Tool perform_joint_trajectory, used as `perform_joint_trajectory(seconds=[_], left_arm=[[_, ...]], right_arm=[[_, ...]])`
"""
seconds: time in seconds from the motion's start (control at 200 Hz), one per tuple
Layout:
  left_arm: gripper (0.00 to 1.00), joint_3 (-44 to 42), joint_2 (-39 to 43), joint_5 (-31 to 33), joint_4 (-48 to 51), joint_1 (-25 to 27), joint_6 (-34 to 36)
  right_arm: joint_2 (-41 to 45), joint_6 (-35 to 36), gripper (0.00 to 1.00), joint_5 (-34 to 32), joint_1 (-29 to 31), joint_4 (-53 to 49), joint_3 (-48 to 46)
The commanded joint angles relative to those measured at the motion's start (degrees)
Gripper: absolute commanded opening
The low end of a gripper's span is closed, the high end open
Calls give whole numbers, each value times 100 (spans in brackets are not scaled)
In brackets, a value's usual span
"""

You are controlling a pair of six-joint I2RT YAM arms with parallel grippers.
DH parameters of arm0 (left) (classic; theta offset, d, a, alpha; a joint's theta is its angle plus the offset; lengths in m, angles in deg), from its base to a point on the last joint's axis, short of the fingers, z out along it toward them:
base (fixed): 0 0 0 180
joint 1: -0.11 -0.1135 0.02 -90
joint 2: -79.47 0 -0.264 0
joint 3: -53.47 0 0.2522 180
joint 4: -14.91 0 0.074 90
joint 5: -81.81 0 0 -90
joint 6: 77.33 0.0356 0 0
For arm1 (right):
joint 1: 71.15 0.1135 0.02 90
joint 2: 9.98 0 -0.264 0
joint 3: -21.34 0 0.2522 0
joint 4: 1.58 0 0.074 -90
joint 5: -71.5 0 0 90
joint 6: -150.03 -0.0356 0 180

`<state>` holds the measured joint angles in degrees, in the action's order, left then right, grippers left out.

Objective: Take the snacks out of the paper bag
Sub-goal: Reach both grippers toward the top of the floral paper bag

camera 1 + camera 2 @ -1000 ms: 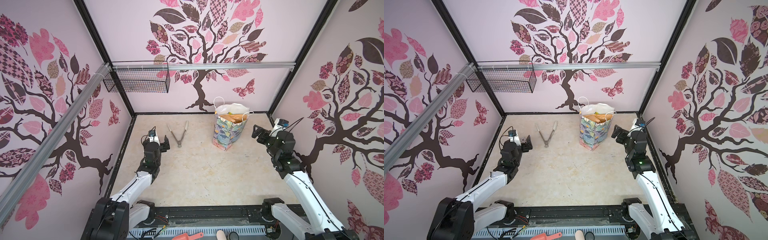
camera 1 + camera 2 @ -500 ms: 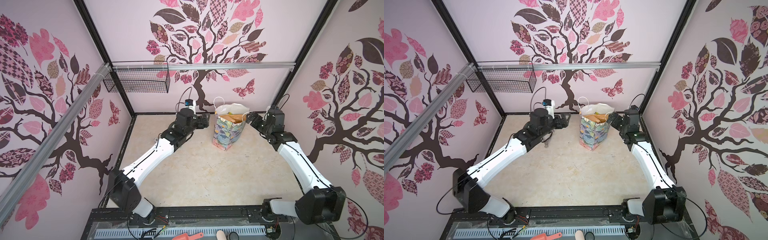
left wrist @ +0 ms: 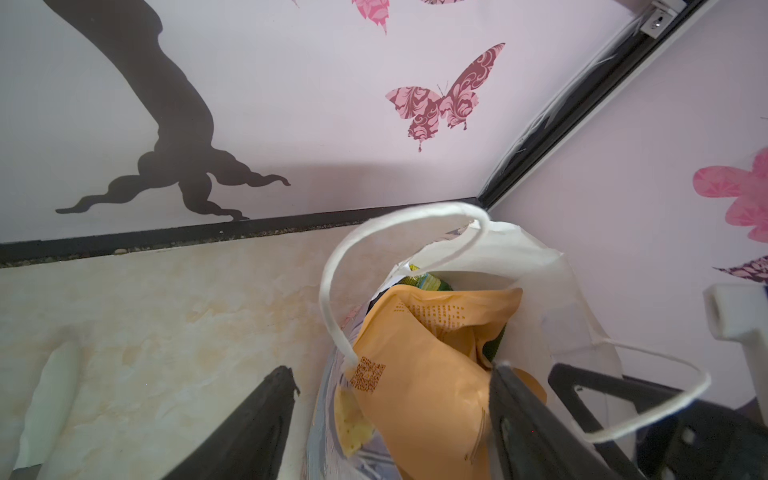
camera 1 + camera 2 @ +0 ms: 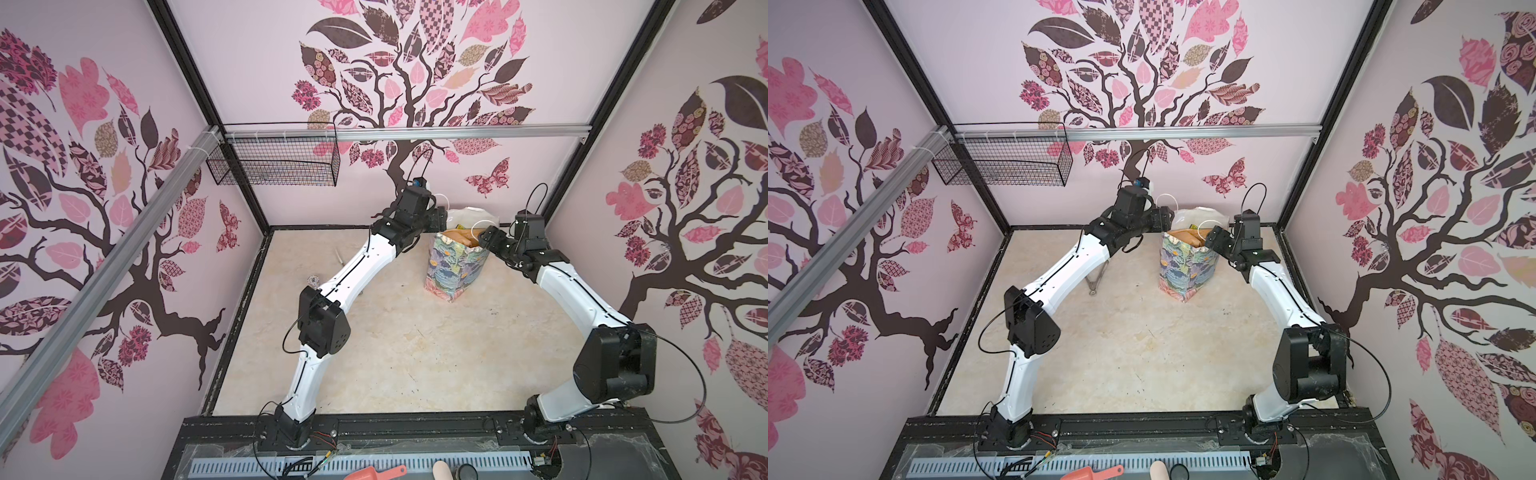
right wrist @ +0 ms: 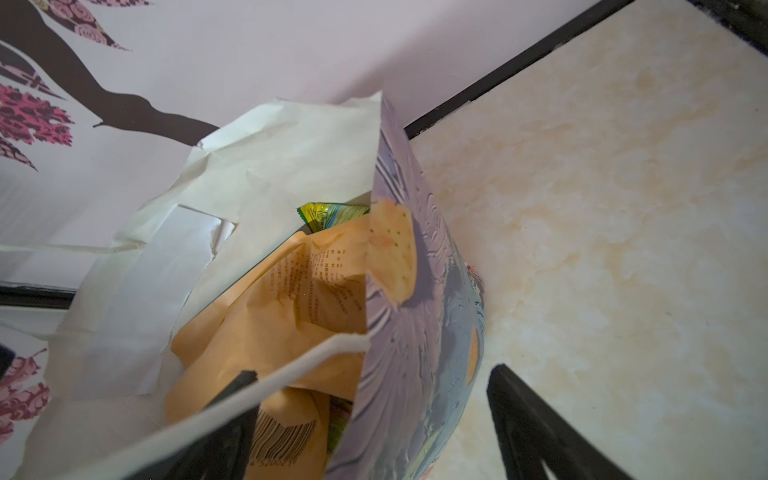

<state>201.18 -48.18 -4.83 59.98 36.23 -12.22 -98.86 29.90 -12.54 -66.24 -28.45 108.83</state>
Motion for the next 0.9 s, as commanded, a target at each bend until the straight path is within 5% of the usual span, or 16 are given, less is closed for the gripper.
perform_joint_trajectory(seconds=[0.0, 0.18, 0.33, 0.49, 0.745, 0.89], left_arm=[[62, 592, -418, 396, 375, -17, 82], [34, 575, -524, 827, 430, -9, 182], [0, 135, -203, 253, 230, -17, 315], [0, -770, 533, -50, 337, -14, 211], [0, -4412, 3195, -298, -744, 11, -563], [0, -6128, 4630, -272, -975, 114, -1265]], right_arm=[[-197, 412, 80, 148, 59, -273, 194], [-50, 528, 69, 378, 110, -329, 101], [68, 441, 58, 605, 118, -256, 63], [404, -49, 56, 1416, 196, 233, -368], [1069, -628, 52, 2096, 869, 681, -958], [1427, -852, 62, 2099, 1680, 608, -1189]])
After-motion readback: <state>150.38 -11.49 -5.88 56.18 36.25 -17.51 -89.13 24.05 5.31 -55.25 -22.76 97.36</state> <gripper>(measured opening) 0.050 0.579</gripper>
